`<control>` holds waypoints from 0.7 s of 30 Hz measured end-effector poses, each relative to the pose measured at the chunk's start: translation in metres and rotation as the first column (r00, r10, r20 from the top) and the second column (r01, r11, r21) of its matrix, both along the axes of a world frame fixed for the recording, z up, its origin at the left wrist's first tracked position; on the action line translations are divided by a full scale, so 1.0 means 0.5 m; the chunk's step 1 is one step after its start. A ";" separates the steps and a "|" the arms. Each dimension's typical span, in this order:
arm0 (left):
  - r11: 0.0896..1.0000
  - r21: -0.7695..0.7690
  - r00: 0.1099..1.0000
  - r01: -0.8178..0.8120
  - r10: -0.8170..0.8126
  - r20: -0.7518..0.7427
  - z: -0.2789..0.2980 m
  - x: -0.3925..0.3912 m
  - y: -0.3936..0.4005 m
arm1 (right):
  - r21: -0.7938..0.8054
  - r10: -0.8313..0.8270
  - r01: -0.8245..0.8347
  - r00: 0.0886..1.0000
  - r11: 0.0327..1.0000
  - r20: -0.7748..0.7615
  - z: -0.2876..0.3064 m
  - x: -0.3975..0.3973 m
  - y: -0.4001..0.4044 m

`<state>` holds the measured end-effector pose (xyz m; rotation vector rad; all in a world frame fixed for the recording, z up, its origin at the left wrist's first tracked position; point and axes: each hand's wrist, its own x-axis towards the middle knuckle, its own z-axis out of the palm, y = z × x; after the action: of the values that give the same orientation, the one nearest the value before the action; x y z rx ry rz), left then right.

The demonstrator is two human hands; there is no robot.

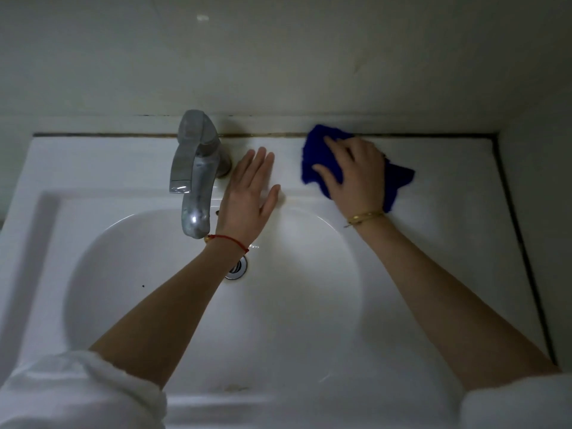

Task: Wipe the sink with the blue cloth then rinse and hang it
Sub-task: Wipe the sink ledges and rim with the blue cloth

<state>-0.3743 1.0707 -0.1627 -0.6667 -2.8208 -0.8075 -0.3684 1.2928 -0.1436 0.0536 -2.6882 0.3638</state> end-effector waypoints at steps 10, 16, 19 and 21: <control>1.000 -0.005 1.000 0.009 -0.009 0.018 0.005 -0.003 -0.006 | 0.000 -0.072 0.072 0.997 0.997 0.012 0.007 0.033 0.110; 1.000 -0.016 1.000 0.001 0.000 0.023 0.002 0.000 -0.002 | 0.031 -0.029 0.028 0.999 0.999 0.016 0.000 -0.005 -0.051; 1.000 -0.012 1.000 0.008 -0.008 0.013 0.001 -0.003 -0.005 | 0.046 0.141 -0.142 0.990 0.989 0.014 0.001 -0.021 -0.067; 0.999 -0.041 1.000 0.009 -0.009 0.008 0.003 -0.003 -0.008 | 0.043 0.223 -0.224 0.975 0.974 0.026 0.006 -0.017 -0.029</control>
<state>-0.3755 1.0667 -0.1614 -0.6836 -2.8504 -0.7572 -0.3768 1.2782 -0.1406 0.3703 -2.7181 0.3721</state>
